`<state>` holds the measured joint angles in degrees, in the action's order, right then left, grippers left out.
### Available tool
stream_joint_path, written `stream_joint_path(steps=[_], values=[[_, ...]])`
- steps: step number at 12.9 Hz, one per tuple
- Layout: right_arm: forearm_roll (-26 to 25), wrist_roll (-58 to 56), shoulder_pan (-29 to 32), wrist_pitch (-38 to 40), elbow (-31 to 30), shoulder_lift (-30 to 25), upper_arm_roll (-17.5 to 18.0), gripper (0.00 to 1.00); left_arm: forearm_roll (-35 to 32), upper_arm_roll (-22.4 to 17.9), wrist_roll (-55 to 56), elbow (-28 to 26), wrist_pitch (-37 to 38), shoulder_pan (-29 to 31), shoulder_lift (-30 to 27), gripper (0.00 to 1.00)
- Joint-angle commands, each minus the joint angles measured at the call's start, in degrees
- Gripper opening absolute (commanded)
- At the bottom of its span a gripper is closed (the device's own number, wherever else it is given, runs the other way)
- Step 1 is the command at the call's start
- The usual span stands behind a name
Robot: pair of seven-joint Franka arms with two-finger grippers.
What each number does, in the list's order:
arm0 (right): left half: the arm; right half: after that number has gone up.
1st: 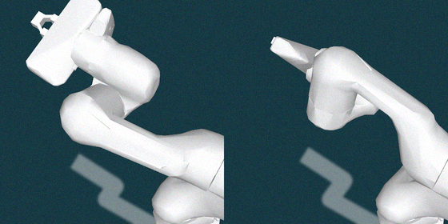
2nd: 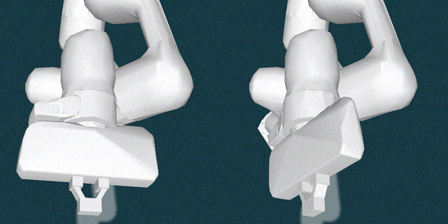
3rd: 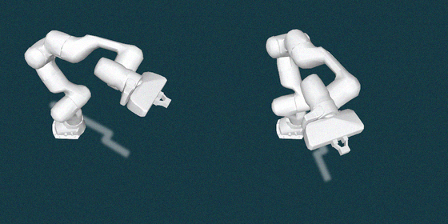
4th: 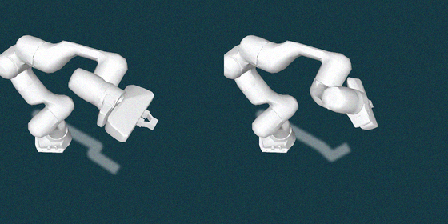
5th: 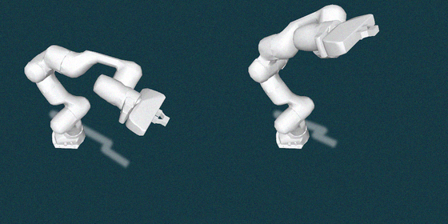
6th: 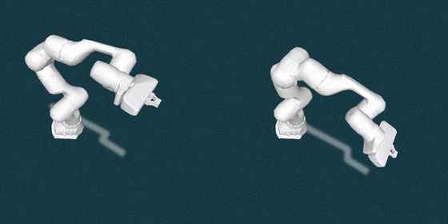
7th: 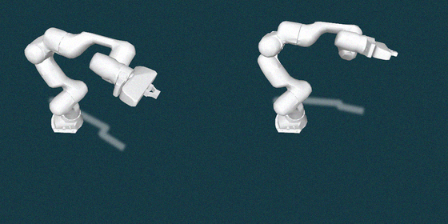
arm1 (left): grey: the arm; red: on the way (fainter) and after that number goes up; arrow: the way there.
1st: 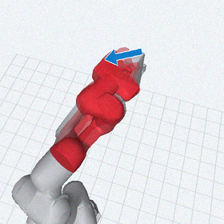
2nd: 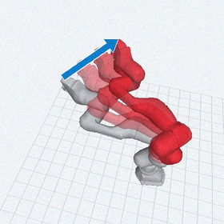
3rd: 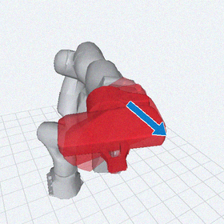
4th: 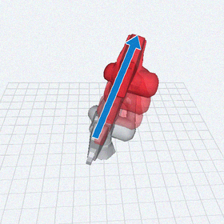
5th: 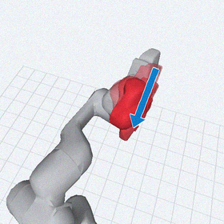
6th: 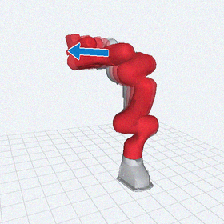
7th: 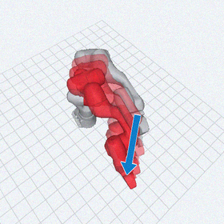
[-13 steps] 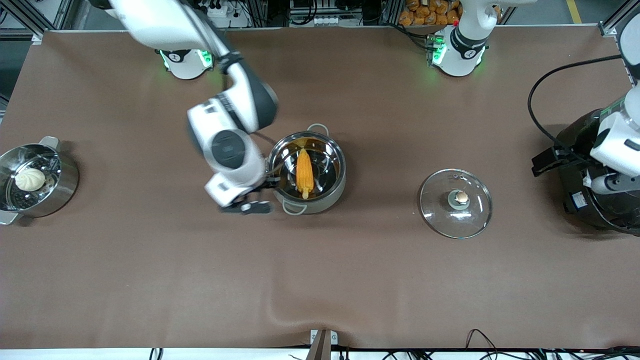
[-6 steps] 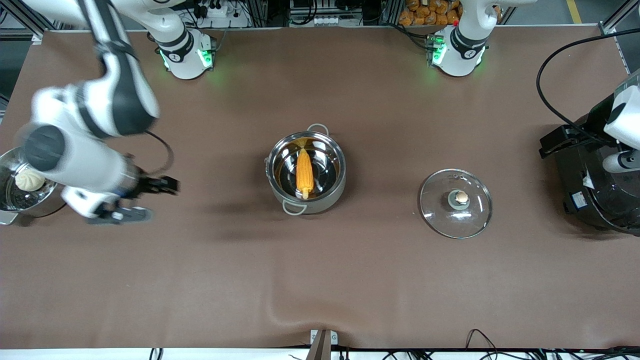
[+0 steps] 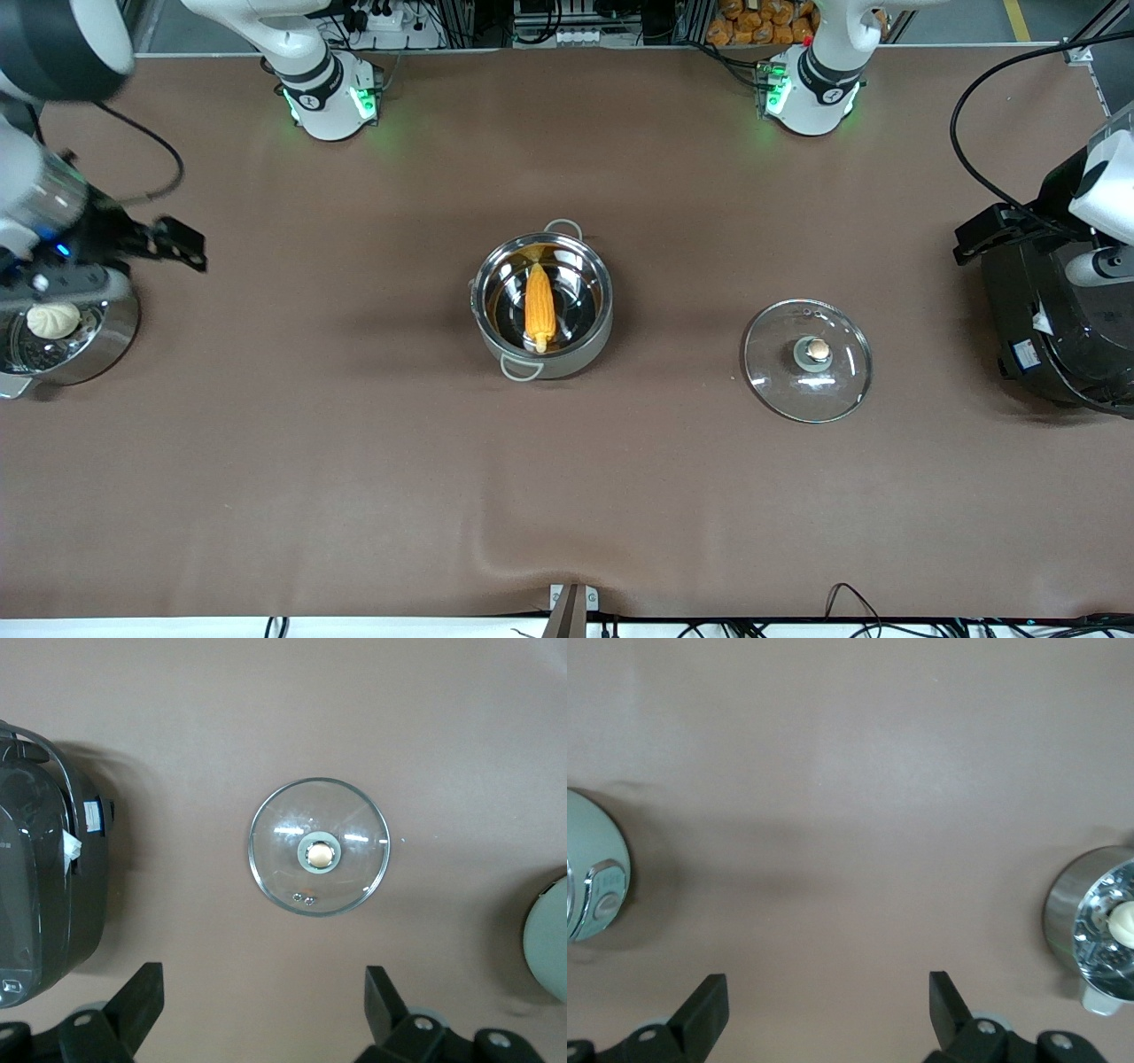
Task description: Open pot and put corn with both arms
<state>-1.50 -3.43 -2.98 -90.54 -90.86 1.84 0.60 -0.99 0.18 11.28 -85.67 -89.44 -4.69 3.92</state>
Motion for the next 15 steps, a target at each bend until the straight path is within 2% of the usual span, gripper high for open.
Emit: stream_joint_path(steps=[1, 4, 8, 15], values=[[-0.3, -4.5, 2.4, 1.9, 0.0, -3.1, 1.1, 1.0, 0.8, 0.8, -1.6, -1.2, 0.2, 1.3, -1.1, 1.0], [0.3, -6.1, 5.9, 2.5, 0.0, -4.6, 1.2, 1.0, 0.7, 0.8, -1.3, -1.1, 0.2, 1.1, -0.9, 1.0], [3.2, -4.8, 6.4, 2.6, 0.1, -5.1, 0.4, 1.0, 0.3, 0.9, -1.3, -0.1, 2.2, 1.0, -0.9, 1.0], [3.3, -4.9, 6.6, 3.5, -0.1, -6.4, -0.2, 1.0, 0.1, 0.8, -1.5, 0.7, 4.5, 1.2, -0.6, 1.0]])
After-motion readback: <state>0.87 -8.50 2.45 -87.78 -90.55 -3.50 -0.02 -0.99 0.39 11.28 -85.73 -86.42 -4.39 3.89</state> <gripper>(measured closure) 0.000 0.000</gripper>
